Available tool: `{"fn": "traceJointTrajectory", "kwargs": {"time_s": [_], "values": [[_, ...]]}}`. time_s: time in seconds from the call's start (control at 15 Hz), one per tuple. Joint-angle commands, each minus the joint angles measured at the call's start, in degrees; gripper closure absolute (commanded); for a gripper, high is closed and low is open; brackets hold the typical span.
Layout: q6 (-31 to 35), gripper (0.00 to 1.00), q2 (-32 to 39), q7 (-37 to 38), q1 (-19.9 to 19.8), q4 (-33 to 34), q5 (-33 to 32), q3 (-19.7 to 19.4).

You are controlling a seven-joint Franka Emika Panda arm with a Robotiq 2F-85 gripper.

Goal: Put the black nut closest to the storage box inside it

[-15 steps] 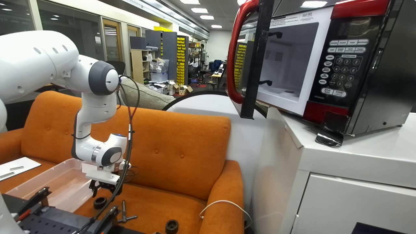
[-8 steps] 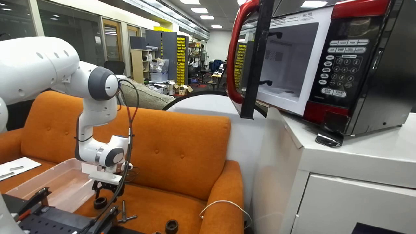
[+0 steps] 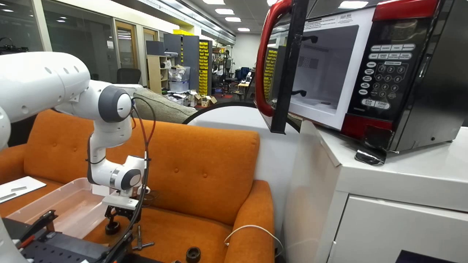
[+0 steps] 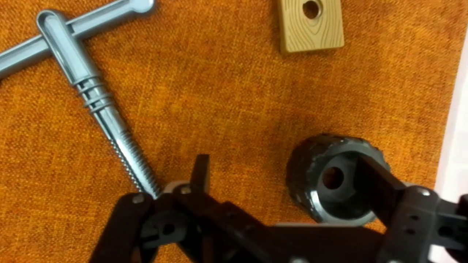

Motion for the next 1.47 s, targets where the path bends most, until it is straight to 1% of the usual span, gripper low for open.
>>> {"fn": "traceJointTrajectory", "kwargs": {"time_s": [0.0, 0.07, 0.13, 0.2, 0.33, 0.8, 0.87, 1.0, 1.13, 1.2, 1.33, 1.4], "values": [[-3.1, 0.0, 2.2, 2.3, 1.4, 4.0, -1.4, -0.6], [-3.4, 0.02, 2.7, 2.5, 1.5, 4.6, -1.4, -0.7], [-3.5, 0.23, 3.1, 2.8, 1.7, 5.2, -1.4, -0.7], [-3.4, 0.27, 3.4, 3.0, 1.7, 5.5, -1.4, -0.8], [-3.0, 0.4, 2.7, 3.0, 1.8, 4.7, -1.1, -1.1], [-3.0, 0.9, 2.8, 2.8, 1.7, 5.3, -1.1, -0.9], [-2.6, 0.96, 2.4, 2.2, 2.0, 4.7, -0.2, -1.1], [-2.2, 0.94, 1.5, 2.1, 1.8, 3.6, -0.2, -1.3], [-1.7, 0.94, 0.4, 2.7, 1.0, 2.2, -1.3, -0.9], [-0.7, 0.94, -1.2, 2.0, 1.4, 0.3, -0.1, -1.4], [0.5, 0.94, -3.6, 2.0, 1.4, -2.8, -0.1, -1.6], [0.6, 0.94, -4.7, 2.8, 1.0, -4.1, -1.4, -1.5]]}}
